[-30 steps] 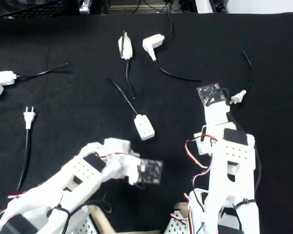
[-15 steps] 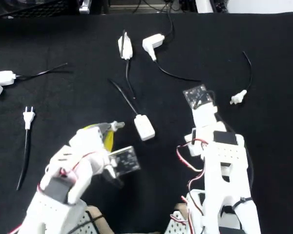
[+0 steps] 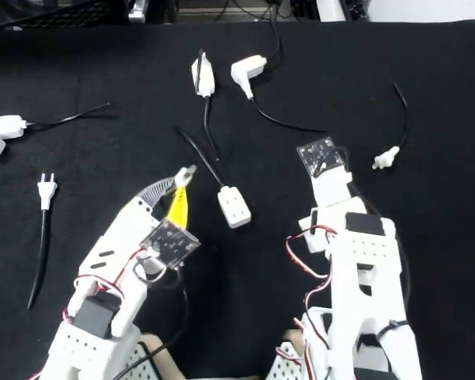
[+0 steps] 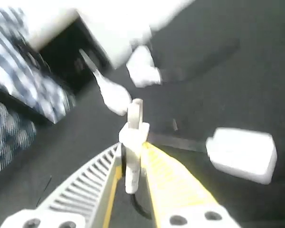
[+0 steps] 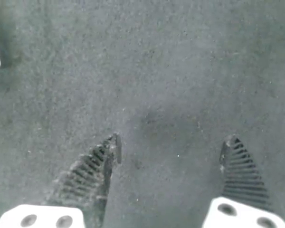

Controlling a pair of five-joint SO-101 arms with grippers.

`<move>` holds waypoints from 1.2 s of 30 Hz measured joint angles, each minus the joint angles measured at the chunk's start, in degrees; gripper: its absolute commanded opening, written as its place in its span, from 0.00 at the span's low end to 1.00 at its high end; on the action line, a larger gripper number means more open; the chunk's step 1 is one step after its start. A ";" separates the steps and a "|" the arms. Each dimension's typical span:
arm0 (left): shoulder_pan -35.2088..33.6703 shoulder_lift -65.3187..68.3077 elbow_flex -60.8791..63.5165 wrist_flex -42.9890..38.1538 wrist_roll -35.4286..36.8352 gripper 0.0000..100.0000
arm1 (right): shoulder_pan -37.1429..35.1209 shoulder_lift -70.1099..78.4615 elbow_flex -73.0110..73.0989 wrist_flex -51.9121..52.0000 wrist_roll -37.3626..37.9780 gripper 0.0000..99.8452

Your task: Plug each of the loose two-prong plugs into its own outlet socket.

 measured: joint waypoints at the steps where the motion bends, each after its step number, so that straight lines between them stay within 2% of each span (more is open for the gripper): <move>1: 0.00 -0.26 0.00 -0.62 0.26 0.04 | -0.26 0.00 0.00 0.00 0.00 0.33; 9: 0.44 1.05 0.09 2.55 0.44 0.03 | -0.35 0.00 0.70 -1.93 -2.11 0.33; 16: 3.08 7.65 -0.26 13.01 0.26 0.03 | -0.35 0.00 1.05 -1.93 -2.37 0.33; 21: 3.16 15.12 -5.71 15.12 0.88 0.03 | -0.35 0.00 1.05 -1.93 -2.46 0.33; 26: 5.71 24.09 -12.48 14.42 3.34 0.03 | -0.35 0.00 0.00 -0.53 -9.85 0.33; 28: 7.74 28.22 -13.71 12.04 3.52 0.03 | -0.35 0.00 -2.46 1.67 -13.27 0.28; 33: 9.76 40.44 -16.00 2.81 3.52 0.03 | -1.05 0.00 -7.30 4.84 -15.91 0.04; 36: 9.93 48.35 -19.25 -2.37 5.19 0.03 | -2.90 0.00 -9.23 5.36 -15.82 0.02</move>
